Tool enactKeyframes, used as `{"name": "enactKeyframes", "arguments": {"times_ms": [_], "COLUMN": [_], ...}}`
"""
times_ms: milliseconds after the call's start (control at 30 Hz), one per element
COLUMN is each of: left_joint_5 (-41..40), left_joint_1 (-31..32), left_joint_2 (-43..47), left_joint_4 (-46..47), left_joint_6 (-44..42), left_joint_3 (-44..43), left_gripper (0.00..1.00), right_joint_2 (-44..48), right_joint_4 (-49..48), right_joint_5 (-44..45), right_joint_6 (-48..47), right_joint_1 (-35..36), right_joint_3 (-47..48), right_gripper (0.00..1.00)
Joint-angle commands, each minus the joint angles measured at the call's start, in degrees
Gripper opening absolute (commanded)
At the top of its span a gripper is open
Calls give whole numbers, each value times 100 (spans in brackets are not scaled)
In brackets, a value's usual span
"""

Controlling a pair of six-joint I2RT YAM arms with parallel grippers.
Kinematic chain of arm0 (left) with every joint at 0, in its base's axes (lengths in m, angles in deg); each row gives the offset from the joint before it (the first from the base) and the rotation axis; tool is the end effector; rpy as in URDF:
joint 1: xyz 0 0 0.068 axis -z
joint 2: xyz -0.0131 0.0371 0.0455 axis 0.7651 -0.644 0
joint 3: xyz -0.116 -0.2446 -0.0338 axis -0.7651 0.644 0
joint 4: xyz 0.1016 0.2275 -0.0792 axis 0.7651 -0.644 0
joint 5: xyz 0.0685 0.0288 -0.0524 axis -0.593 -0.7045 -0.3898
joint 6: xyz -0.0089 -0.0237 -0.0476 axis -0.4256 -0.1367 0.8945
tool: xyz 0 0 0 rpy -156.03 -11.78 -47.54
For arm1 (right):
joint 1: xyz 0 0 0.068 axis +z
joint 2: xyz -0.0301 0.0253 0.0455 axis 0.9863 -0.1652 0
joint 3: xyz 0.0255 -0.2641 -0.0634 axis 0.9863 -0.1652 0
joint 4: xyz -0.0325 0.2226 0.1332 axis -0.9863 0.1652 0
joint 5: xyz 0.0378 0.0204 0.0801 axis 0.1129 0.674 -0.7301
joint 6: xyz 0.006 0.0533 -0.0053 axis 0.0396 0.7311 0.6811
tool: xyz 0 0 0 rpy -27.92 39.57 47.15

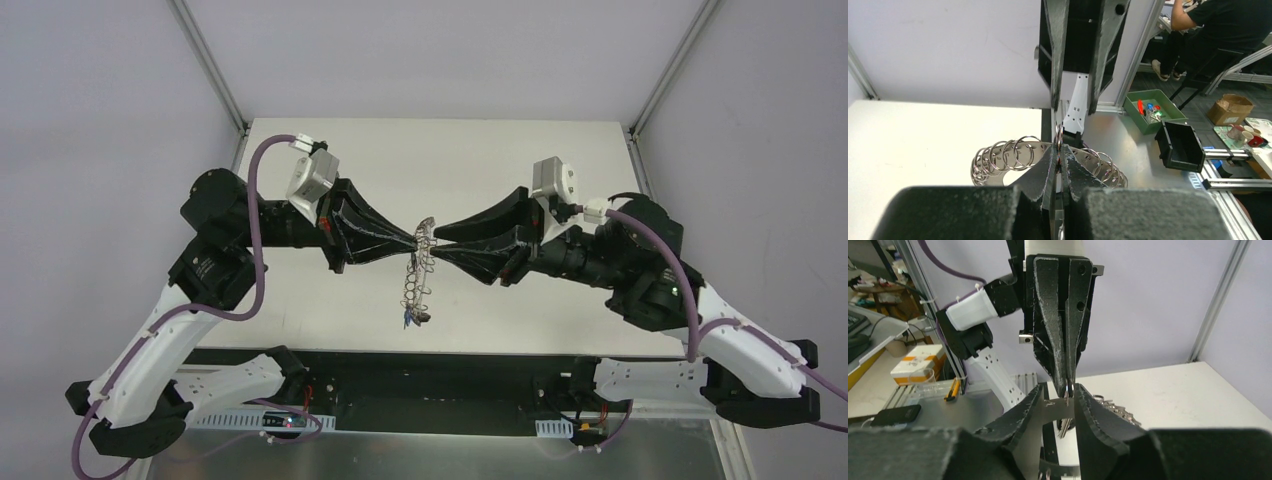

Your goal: Put the keys on the keyring

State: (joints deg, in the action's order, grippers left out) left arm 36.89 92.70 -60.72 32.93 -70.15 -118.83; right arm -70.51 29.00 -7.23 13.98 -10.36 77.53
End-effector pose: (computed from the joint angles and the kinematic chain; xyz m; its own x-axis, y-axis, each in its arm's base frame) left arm 0.0874 -0.1182 0.5261 -0.0046 -0.2586 -0.9660 0.9950 -0.0976 0.0214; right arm 0.0517 0.1647 0.5315 0.3113 0.3033 -0.9006 -0.9432 0.2142 -0.2539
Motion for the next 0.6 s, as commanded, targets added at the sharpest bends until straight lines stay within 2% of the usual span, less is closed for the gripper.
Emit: {"name": "enactKeyframes", "arguments": {"times_ms": [0,200,400,567], "left_joint_5": [-101,138,616,776], "left_joint_1": [16,15,13,19], "left_joint_2": [29,-61,-306,-475], "left_joint_4": [-751,-1352,-2270,-2878], "left_joint_6": [-406,-522,-792,-1033], "left_joint_3": [-354,-419,-652,-786], "left_gripper": [0,0,0,0], "right_joint_2": [225,-206,-944,-1374], "right_joint_4": [1273,3144,4510,5034], "right_joint_5": [142,64,-270,-525], "right_joint_6": [-351,-526,-800,-963], "right_joint_1": [40,45,17,-26], "right_joint_3": [666,1599,2489,2853], "right_gripper": [34,43,43,42]}}
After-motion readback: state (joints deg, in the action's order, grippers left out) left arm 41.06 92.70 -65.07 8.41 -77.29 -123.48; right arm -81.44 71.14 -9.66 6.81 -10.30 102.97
